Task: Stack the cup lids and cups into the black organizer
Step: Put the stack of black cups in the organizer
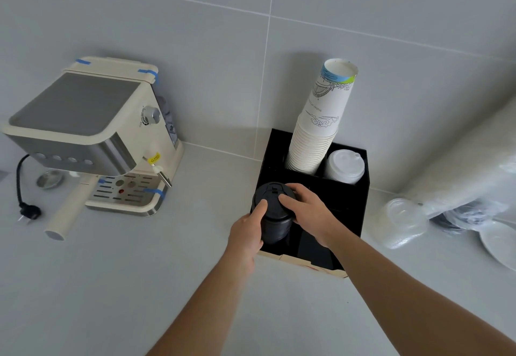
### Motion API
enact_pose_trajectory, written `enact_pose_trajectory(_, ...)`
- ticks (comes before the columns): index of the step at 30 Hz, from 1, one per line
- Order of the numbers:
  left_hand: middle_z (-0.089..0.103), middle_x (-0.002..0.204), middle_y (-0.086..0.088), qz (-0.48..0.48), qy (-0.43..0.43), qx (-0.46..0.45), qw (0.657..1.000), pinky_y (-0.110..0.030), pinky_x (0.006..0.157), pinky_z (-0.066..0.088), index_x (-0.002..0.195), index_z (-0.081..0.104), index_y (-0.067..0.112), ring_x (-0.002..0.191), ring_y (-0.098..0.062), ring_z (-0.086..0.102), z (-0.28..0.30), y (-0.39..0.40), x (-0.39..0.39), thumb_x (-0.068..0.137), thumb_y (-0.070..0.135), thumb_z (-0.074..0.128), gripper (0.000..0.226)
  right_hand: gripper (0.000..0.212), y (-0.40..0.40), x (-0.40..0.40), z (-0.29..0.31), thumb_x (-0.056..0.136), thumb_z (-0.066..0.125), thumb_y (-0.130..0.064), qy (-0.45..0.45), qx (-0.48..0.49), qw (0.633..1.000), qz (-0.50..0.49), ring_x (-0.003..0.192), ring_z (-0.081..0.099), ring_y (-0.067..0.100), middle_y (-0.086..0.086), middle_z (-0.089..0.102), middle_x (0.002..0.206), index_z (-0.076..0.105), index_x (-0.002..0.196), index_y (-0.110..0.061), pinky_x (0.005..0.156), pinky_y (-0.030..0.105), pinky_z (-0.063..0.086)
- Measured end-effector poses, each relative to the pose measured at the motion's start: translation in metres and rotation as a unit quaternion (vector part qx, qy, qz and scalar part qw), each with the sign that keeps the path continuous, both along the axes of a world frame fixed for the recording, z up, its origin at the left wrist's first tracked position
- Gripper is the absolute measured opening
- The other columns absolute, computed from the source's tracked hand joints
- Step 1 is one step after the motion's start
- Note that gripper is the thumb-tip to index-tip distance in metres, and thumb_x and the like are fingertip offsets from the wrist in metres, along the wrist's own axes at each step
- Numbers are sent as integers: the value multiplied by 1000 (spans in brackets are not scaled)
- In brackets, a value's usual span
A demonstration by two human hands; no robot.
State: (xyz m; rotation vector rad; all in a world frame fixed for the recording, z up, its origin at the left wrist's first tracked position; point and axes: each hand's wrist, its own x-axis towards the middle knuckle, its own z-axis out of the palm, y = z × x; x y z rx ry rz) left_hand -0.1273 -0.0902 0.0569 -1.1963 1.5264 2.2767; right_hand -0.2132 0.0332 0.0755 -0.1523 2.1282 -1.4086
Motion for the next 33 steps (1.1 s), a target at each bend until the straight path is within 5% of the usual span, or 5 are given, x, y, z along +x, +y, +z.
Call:
enact_pose_trajectory(11, 65, 98, 3, -12, 3, -32, 999, -33, 85, 51, 87, 64, 26, 90, -15, 58, 16, 2, 2, 84, 55, 62, 29, 37, 2, 8, 10, 89, 61, -30, 7, 10, 999, -30, 107, 68, 17, -3, 72, 114, 61, 126, -29, 100, 42, 54)
enact_pose_trajectory(16, 64, 93, 4, -2, 12, -33, 999, -33, 83, 48, 82, 64, 25, 87, -15, 58, 22, 1, 6, 87, 49, 61, 25, 43, 5, 15, 19, 97, 57, -26, 16, 21, 999, -31, 101, 63, 9, -3, 65, 119, 52, 139, -23, 74, 17, 48)
enact_pose_trajectory(19, 64, 100, 4, 4, 16, -27, 1000, -32, 83, 49, 85, 64, 25, 99, -17, 59, 25, 1, 10, 87, 46, 61, 21, 46, 6, 18, 24, 98, 57, -24, 25, 20, 999, -32, 93, 59, 0, -5, 63, 114, 49, 143, -21, 69, 13, 43)
enact_pose_trajectory(26, 60, 98, 9, 9, 21, -22, 999, -33, 89, 48, 82, 60, 30, 103, -18, 55, 31, 5, 21, 88, 43, 62, 15, 47, 9, 27, 30, 97, 57, -26, 39, 25, 998, -33, 100, 61, 6, -7, 65, 116, 51, 144, -19, 75, 15, 43)
enact_pose_trajectory(33, 62, 116, -2, 55, 55, -1, 997, -38, 96, 51, 119, 59, 14, 108, -18, 61, 30, -2, 45, 91, 31, 62, 33, 50, 31, 27, 35, 97, 58, -31, 12, -11, 997, -76, 136, 47, 17, -3, 54, 146, 50, 146, -23, 118, 42, 35)
